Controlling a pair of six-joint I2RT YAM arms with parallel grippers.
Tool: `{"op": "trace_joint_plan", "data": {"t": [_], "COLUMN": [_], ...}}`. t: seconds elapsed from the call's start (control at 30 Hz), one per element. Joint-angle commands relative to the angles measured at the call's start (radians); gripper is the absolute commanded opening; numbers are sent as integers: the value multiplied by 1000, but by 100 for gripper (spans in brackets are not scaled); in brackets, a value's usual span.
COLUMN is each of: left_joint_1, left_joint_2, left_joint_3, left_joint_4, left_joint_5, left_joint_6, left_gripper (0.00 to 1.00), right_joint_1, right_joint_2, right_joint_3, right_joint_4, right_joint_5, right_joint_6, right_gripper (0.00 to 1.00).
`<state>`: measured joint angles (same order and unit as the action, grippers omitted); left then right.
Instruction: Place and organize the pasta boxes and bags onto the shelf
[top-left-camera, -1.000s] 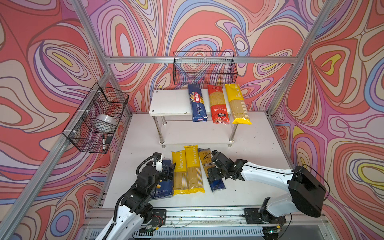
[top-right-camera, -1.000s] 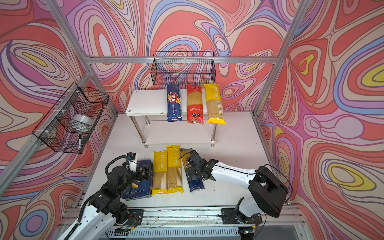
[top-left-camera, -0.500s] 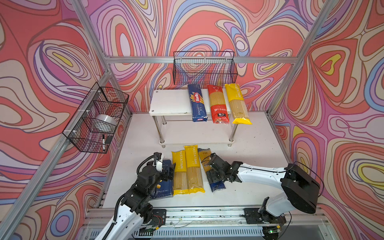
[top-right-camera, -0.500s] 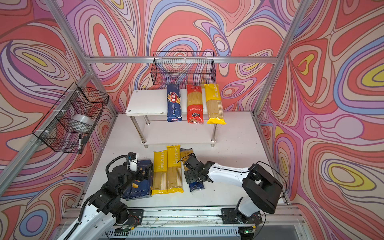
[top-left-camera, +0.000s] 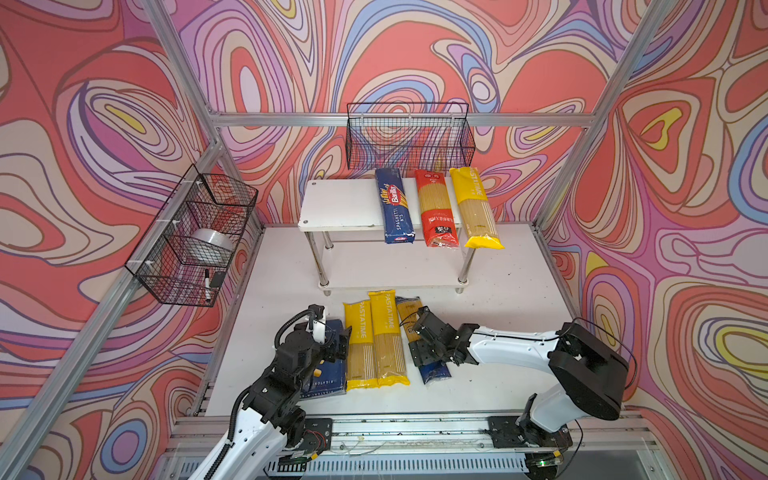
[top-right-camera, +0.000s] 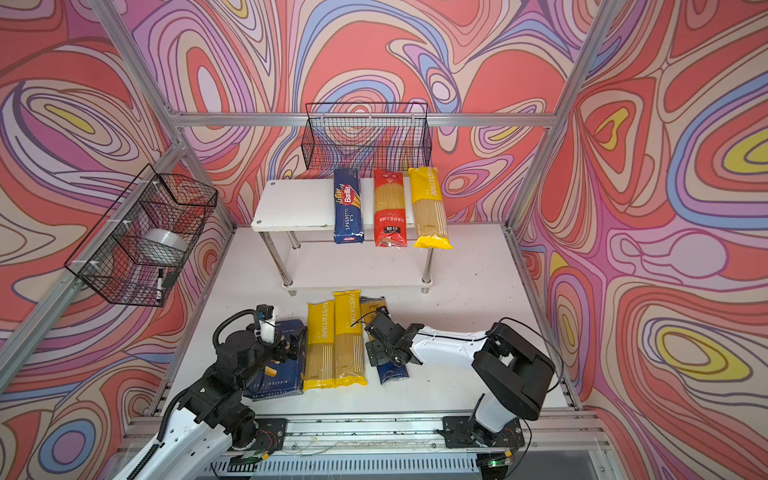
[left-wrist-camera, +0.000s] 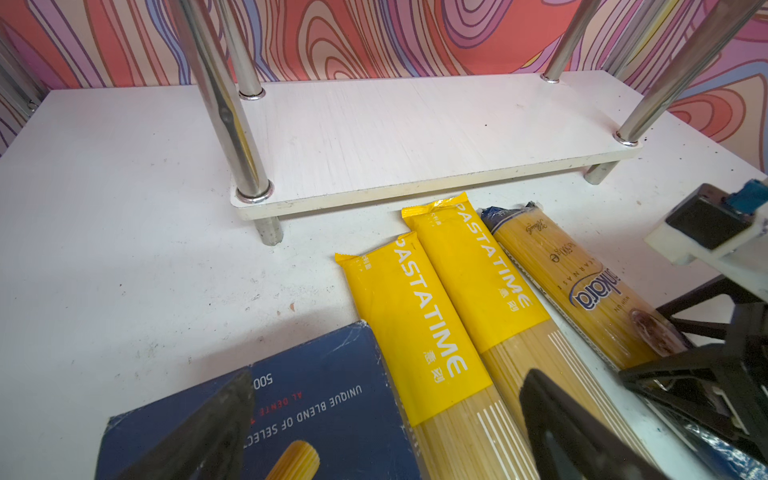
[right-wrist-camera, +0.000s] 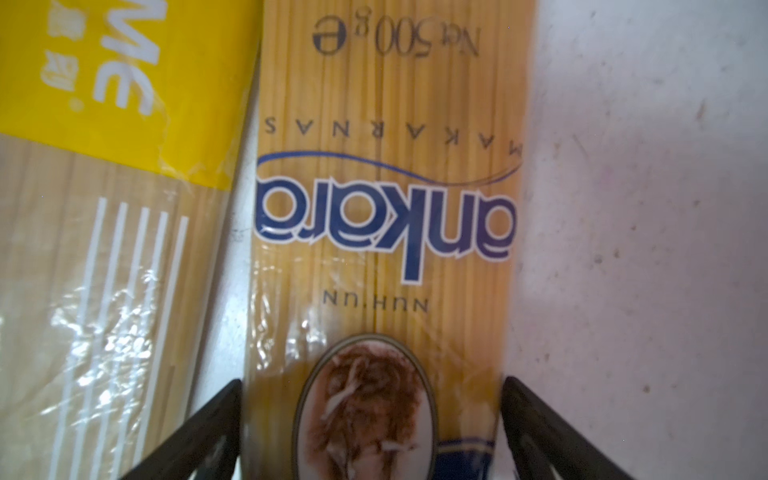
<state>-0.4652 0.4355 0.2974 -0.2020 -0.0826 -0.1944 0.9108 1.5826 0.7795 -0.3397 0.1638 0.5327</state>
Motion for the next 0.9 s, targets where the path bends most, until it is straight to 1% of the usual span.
{"op": "trace_joint_plan", "data": {"t": [0.0, 0.2, 0.4, 0.5, 0.67, 0.8, 0.87], "left_joint_1": [-1, -2, -2, -1, -1, -2, -1], "left_joint_2": [4, 2, 0, 0, -14, -15, -12], "left_joint_3": [14, 13, 13, 12, 9, 9, 9], "left_joint_4": [11, 12, 11, 10, 7, 6, 7], "left_joint_5": [-2, 8, 6, 6, 5, 4, 4], "left_joint_6": [4, 7, 7, 7, 6, 6, 6], "left_gripper": [100, 100, 100, 100, 100, 100, 100], "right_joint_1": [4, 27, 30, 31, 31, 31, 30], "right_joint_2": [40, 71, 124, 124, 119, 71, 39], "right_joint_3": [-8, 15, 22, -5, -25, -29, -31], "right_joint_4": [-9, -8, 14, 47, 33, 25, 17], "right_joint_5": [8, 23, 11, -7, -1, 6, 12], "right_joint_6": [26, 45, 46, 57, 72, 76, 78], "right_gripper": [98, 98, 98, 92, 83, 73, 70]}}
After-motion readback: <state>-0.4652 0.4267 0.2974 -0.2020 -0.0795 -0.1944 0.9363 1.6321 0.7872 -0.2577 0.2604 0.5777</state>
